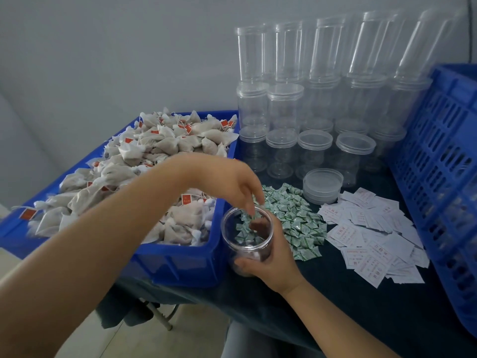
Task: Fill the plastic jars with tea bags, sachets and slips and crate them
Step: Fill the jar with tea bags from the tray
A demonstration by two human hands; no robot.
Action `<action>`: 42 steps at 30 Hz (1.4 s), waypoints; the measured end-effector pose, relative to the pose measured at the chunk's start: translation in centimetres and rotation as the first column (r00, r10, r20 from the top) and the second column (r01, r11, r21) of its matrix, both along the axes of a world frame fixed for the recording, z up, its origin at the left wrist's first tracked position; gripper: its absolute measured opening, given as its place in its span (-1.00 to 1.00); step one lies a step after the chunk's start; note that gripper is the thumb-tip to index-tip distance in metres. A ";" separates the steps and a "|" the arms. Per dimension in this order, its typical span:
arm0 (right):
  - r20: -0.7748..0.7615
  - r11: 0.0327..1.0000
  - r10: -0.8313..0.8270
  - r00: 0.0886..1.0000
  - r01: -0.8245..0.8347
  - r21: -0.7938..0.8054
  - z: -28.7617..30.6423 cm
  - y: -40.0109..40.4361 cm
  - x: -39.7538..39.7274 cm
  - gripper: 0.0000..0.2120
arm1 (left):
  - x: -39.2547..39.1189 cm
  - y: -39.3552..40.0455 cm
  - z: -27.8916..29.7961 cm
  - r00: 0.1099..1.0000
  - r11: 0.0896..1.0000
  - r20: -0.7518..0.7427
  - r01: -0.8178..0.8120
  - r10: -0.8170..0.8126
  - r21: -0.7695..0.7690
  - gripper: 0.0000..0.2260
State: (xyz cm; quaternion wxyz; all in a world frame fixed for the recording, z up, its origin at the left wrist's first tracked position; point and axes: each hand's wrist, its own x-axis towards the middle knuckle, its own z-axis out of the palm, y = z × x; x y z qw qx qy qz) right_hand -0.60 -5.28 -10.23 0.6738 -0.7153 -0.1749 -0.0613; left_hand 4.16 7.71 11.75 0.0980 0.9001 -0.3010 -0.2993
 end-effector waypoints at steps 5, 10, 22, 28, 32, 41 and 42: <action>0.008 1.000 -0.018 1.000 0.018 -0.019 -0.3 0.0 0.1 -0.12 | 0.1 5.7 0.5 0.922 0.952 0.264 -0.235 0.282 -0.196 -0.69; -0.004 0.999 -0.006 1.000 0.006 -0.031 -0.2 0.0 0.0 -0.11 | -0.2 8.6 -2.6 0.940 0.955 0.278 -0.248 0.196 0.166 -0.54; -0.009 0.999 -0.016 1.000 0.016 -0.042 0.0 0.0 -0.1 -0.11 | -0.7 9.7 -3.4 0.946 0.937 0.259 -0.256 0.193 0.237 -0.50; -0.006 0.999 -0.017 1.000 0.016 -0.047 0.0 0.0 -0.1 -0.11 | -0.9 10.2 -3.2 0.923 0.946 0.335 -0.261 0.186 0.193 -0.67; -0.006 0.999 -0.014 1.000 0.014 -0.043 0.0 -0.1 -0.2 -0.12 | -0.9 10.2 -2.7 0.911 0.958 0.355 -0.264 0.209 0.115 -0.77; -0.008 0.999 -0.003 1.000 0.002 -0.044 -0.1 -0.1 -0.1 -0.12 | -1.7 10.0 0.7 0.889 0.943 0.317 -0.299 0.330 -0.144 -0.84; -0.007 0.999 -0.003 1.000 0.002 -0.042 -0.1 -0.1 0.0 -0.12 | -1.9 9.8 1.2 0.885 0.942 0.329 -0.284 0.330 -0.181 -0.84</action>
